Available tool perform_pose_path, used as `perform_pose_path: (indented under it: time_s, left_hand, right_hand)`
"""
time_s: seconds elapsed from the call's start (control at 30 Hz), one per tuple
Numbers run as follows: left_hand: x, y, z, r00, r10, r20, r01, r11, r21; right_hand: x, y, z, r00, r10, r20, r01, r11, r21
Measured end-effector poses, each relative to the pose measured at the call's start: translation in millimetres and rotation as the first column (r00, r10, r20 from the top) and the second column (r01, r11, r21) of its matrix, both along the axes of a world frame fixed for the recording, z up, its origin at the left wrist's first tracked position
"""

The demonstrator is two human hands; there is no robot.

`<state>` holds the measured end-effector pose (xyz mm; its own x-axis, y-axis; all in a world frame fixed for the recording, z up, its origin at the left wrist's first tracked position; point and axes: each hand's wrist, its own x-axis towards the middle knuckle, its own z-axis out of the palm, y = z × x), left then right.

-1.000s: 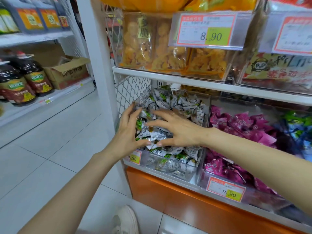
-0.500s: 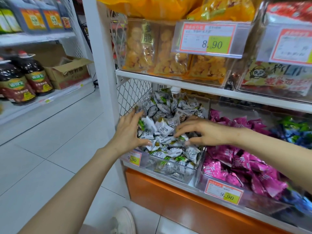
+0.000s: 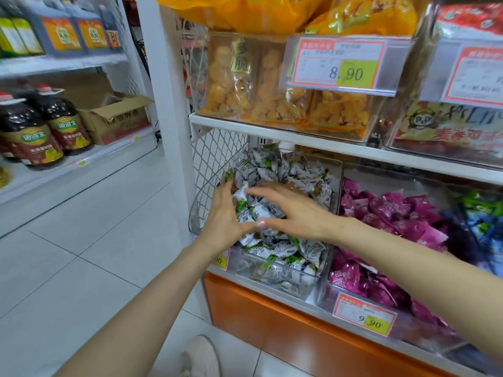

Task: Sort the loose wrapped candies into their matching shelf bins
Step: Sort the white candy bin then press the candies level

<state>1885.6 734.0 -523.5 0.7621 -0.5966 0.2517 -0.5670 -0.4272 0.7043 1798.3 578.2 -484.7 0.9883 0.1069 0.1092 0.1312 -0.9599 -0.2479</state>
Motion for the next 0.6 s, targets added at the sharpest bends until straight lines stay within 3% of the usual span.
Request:
perform_pose_path:
  time_s: [0.2,0.43,0.6]
  left_hand:
    - [-0.9,-0.5,-1.7,1.0,-0.021,-0.009,0.022,0.995,0.099]
    - [-15.0,-9.4,2.7,0.99,-0.121,-0.07,0.126,0.99,0.069]
    - [-25.2,-16.8,5.8,0.978,-0.206,-0.015,0.206,0.97,0.13]
  right_hand:
    - [4.4,-8.3,6.5,0.999,-0.032,0.014,0.03,0.989,0.143]
    - [-10.5,-22.0,17.8,0.991,-0.133,0.008,0.126,0.956,0.266]
    - [-18.1,-24.9,18.5,0.987,-0.155,0.032,0.144,0.965,0.218]
